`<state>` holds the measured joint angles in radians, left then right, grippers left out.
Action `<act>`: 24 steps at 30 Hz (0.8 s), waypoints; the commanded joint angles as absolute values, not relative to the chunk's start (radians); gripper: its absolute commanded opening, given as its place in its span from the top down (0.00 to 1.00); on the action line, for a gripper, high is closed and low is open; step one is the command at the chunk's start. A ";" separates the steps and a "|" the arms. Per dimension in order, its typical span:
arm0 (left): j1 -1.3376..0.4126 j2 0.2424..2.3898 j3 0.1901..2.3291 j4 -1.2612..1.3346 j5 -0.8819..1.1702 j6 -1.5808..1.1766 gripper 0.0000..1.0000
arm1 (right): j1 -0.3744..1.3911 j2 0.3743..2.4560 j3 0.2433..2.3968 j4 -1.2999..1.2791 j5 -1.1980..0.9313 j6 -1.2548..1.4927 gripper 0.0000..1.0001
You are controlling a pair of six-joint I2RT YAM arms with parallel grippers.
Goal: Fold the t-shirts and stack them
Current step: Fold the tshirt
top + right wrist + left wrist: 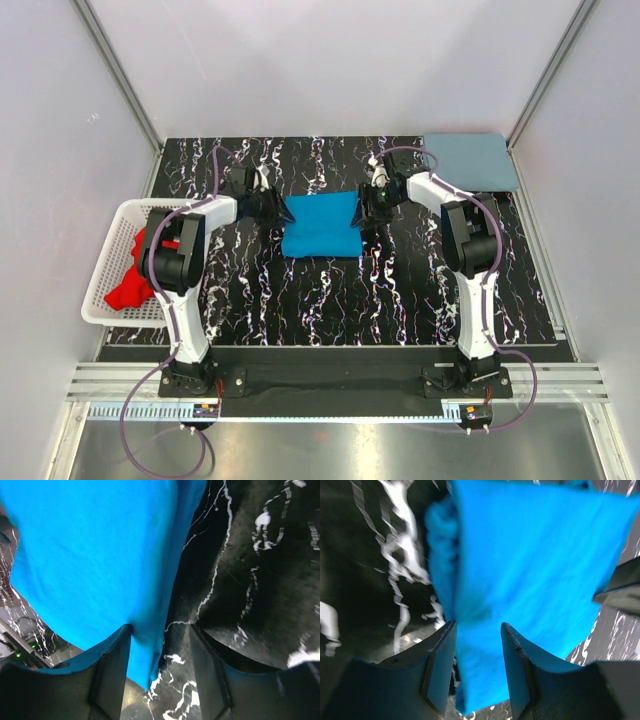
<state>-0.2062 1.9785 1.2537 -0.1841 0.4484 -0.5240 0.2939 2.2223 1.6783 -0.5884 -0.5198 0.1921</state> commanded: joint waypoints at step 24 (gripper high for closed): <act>-0.319 1.743 1.059 -0.198 0.325 -0.488 0.51 | 0.252 2.071 1.491 -0.330 -0.537 0.374 0.45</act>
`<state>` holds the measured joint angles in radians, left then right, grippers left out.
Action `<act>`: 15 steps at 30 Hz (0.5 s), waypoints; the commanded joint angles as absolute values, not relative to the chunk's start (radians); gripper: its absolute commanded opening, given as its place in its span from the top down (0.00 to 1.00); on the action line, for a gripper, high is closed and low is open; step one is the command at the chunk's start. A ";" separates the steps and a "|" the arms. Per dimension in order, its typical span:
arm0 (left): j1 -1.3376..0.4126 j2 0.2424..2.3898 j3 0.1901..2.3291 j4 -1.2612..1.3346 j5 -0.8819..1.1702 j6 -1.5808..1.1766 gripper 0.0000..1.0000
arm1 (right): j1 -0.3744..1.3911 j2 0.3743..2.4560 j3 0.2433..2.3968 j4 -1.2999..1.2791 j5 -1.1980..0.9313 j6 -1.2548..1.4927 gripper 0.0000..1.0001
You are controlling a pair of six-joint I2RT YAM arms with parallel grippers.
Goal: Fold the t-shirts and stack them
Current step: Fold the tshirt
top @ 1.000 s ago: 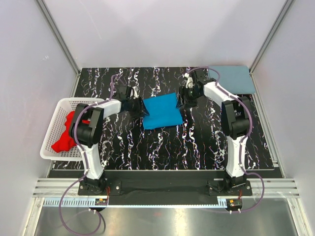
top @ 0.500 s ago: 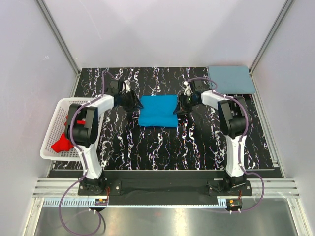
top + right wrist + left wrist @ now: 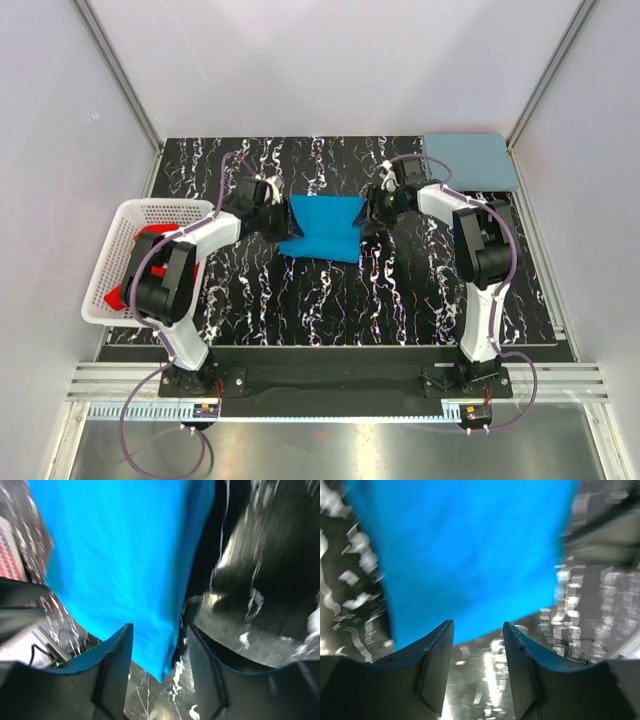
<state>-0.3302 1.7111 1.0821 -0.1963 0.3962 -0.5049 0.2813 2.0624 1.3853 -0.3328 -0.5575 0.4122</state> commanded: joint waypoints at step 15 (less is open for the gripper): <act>-0.319 1.836 1.061 -0.290 0.134 -0.465 0.51 | 0.219 2.395 1.799 -0.296 -0.649 0.365 0.66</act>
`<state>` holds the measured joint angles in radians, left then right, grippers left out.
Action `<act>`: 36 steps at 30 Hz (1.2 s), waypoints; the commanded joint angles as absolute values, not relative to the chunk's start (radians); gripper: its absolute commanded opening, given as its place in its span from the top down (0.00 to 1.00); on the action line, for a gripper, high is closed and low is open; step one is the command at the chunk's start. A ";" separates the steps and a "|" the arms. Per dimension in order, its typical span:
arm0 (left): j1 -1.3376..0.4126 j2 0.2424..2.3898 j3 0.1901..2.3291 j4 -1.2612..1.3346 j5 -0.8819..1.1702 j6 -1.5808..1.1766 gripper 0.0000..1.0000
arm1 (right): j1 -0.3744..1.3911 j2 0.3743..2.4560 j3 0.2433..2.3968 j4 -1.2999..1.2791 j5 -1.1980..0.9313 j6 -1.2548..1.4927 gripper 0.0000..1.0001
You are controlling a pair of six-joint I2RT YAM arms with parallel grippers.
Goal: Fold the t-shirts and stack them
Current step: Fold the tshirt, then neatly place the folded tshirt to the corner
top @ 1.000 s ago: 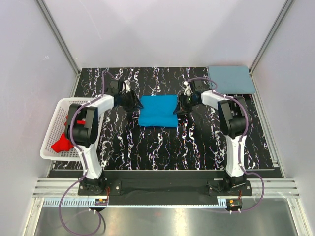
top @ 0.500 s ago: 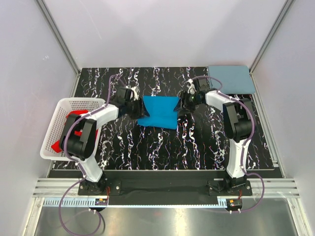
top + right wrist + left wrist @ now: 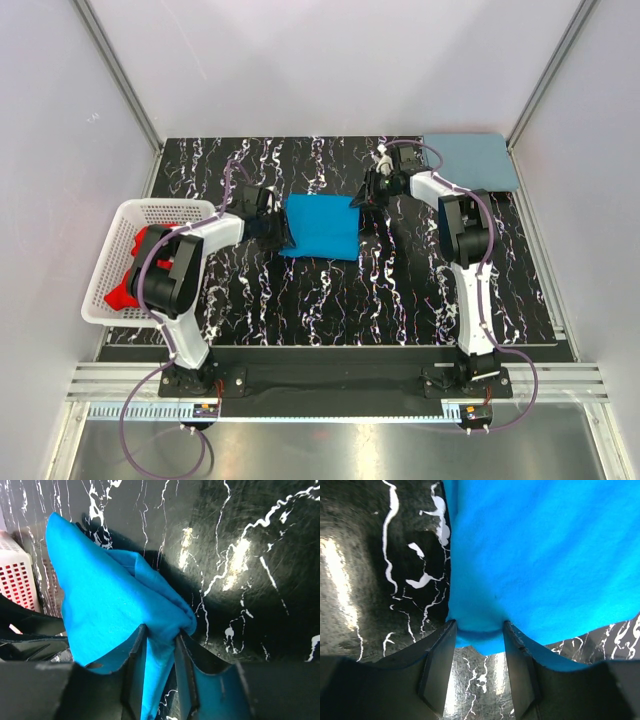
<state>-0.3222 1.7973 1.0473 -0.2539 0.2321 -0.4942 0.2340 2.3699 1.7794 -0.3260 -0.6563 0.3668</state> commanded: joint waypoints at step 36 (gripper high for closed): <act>-0.287 2.003 1.342 -0.433 0.161 -0.390 0.45 | 0.195 2.416 1.916 -0.345 -0.647 0.287 0.06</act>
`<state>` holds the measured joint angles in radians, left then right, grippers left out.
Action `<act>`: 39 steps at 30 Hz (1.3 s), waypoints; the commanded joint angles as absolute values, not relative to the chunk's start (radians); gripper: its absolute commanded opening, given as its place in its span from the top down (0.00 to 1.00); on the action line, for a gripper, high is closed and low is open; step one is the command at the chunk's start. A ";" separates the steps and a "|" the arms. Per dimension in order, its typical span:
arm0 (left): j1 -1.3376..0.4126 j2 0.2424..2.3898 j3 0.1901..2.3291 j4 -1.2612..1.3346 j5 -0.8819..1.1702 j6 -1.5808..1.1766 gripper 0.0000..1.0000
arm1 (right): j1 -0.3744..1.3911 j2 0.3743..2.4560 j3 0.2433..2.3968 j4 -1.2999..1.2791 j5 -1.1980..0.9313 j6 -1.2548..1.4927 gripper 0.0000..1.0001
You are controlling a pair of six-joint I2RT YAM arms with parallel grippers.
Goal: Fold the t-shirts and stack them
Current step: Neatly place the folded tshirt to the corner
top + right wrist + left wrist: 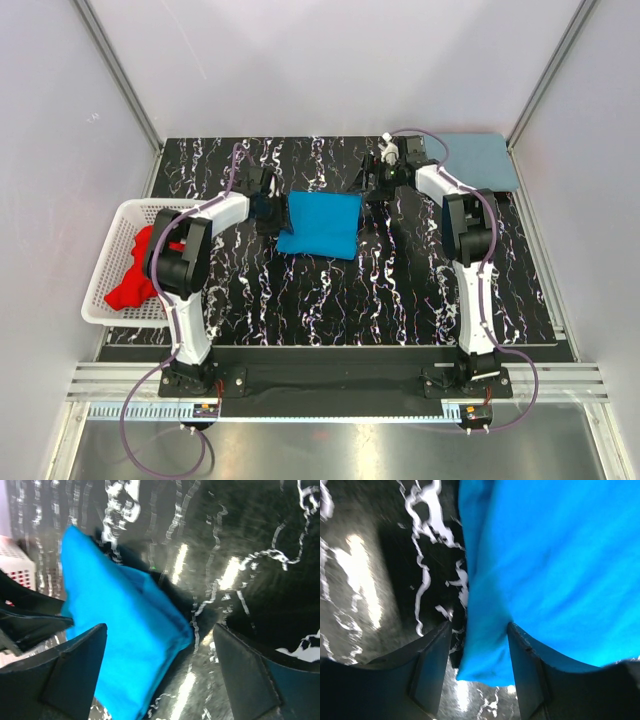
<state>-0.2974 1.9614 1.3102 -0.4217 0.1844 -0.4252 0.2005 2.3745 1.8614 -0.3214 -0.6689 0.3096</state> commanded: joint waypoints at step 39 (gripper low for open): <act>-0.265 2.020 1.364 -0.437 0.195 -0.360 0.45 | 0.201 2.591 2.086 -0.718 -0.802 0.061 0.31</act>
<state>-0.2752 1.9987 1.3685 -0.4477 0.1978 -0.3843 0.2127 2.5523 2.1418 -0.6437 -0.8284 0.0853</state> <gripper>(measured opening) 0.551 0.703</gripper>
